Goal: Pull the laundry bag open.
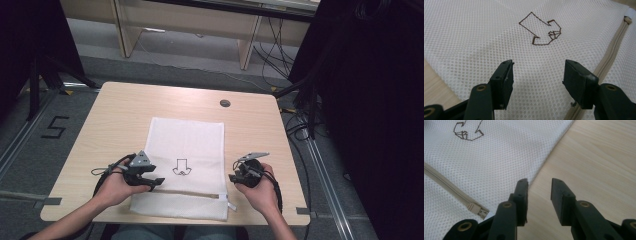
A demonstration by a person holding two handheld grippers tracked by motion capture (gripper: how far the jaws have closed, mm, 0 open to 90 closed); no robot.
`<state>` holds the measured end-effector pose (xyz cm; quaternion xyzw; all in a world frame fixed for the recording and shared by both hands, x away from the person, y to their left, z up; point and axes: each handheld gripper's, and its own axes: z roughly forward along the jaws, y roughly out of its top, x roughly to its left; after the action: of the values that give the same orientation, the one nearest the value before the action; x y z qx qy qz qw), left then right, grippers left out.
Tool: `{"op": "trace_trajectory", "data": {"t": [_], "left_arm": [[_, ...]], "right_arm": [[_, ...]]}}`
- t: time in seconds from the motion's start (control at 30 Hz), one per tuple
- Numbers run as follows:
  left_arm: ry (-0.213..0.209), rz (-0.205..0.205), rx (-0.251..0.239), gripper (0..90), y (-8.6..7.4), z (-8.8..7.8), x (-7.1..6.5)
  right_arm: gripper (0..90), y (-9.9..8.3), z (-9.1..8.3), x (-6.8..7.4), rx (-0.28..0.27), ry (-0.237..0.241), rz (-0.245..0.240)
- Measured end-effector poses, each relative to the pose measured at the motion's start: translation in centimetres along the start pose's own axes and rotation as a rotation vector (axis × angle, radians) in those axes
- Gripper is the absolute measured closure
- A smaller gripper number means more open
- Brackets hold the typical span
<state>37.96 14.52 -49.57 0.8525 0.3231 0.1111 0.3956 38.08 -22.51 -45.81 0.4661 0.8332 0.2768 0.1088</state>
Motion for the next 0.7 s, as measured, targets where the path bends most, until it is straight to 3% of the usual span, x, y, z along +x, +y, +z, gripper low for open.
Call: {"op": "trace_trajectory", "data": {"t": [0.1, 0.2, 0.23, 0.3, 0.43, 0.53, 0.57, 0.6, 0.63, 0.7], "left_arm": [[-0.002, -0.003, -0.003, 39.7, 0.1, 0.0, 0.1], [-0.014, -0.033, -0.007, 39.2, 0.1, 0.2, -0.2], [-0.010, -0.010, -0.005, 39.1, 0.3, 0.1, -0.2], [-0.011, -0.025, -0.011, 39.0, 0.4, 0.2, -0.4], [-0.026, 0.005, -0.022, 40.4, 0.9, 0.3, -0.8], [-0.037, 0.024, -0.016, 41.3, 1.0, 0.6, -1.3], [-0.053, 0.044, -0.013, 41.5, 1.2, 0.7, -1.6], [-0.053, 0.044, -0.013, 41.8, 1.2, 0.7, -1.6], [-0.052, 0.075, -0.017, 42.2, 1.5, 0.7, -1.7], [-0.065, 0.068, -0.022, 42.8, 1.8, 0.9, -2.1]], "right_arm": [[64.7, -0.1, 0.1, 0.0, 0.001, 0.015, -0.005], [64.5, -0.3, 0.2, -0.1, 0.006, 0.019, 0.001], [64.5, -0.3, 0.2, -0.2, 0.002, 0.020, -0.004], [64.9, -0.4, 0.1, -0.1, 0.002, 0.015, 0.019], [72.1, -0.6, -0.1, -0.2, 0.003, 0.010, -0.002], [86.5, -0.7, -0.7, 0.4, 0.073, -0.001, -0.021], [88.7, -0.7, -0.8, 0.5, 0.069, 0.005, -0.018], [88.7, -0.7, -0.8, 0.5, 0.069, 0.005, -0.018], [90.0, -0.7, -0.9, 0.6, 0.070, 0.015, -0.029], [90.0, -0.8, -0.8, 0.8, 0.078, 0.025, -0.042]]}}
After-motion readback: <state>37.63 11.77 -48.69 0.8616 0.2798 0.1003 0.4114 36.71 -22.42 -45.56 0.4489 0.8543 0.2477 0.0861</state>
